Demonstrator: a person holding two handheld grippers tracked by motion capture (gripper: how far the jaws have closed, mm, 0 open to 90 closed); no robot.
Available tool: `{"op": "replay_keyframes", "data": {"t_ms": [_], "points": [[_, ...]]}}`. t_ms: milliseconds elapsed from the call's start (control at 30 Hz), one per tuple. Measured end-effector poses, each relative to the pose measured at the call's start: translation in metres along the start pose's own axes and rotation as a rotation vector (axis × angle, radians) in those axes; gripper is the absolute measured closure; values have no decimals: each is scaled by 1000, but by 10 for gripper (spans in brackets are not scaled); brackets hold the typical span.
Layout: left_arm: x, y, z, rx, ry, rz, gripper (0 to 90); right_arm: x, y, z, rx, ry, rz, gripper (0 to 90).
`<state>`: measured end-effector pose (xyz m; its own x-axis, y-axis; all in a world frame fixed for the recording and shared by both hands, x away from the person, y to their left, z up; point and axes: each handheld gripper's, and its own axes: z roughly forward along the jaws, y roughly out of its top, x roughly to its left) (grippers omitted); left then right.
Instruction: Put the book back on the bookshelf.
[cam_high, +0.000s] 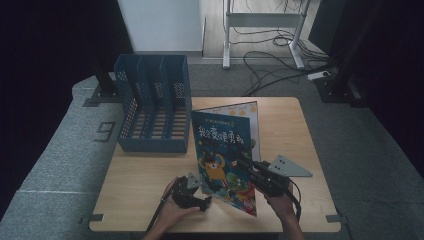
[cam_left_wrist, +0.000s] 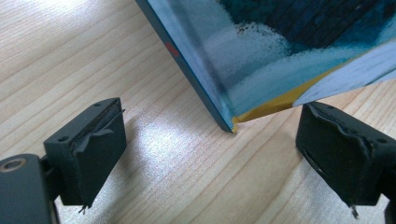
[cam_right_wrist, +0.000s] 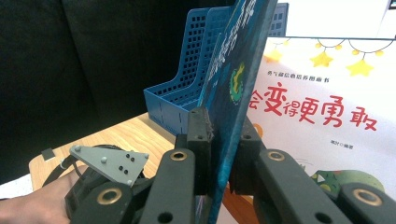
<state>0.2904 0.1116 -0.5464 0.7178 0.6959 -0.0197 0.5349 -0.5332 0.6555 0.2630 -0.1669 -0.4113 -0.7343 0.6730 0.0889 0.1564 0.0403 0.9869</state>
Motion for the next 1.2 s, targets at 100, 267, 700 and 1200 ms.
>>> {"op": "replay_keyframes", "data": {"t_ms": [100, 267, 700, 1200], "points": [[0, 0, 0, -2, 3, 0, 84, 0, 0, 0, 0, 2, 5, 806], [0, 0, 0, -2, 3, 0, 84, 0, 0, 0, 0, 2, 5, 806], [0, 1, 1, 2, 5, -3, 83, 6, 1, 0, -7, 23, -37, 822], [6, 5, 4, 7, 40, -35, 84, 11, 1, 1, -1, 46, -65, 831]]}}
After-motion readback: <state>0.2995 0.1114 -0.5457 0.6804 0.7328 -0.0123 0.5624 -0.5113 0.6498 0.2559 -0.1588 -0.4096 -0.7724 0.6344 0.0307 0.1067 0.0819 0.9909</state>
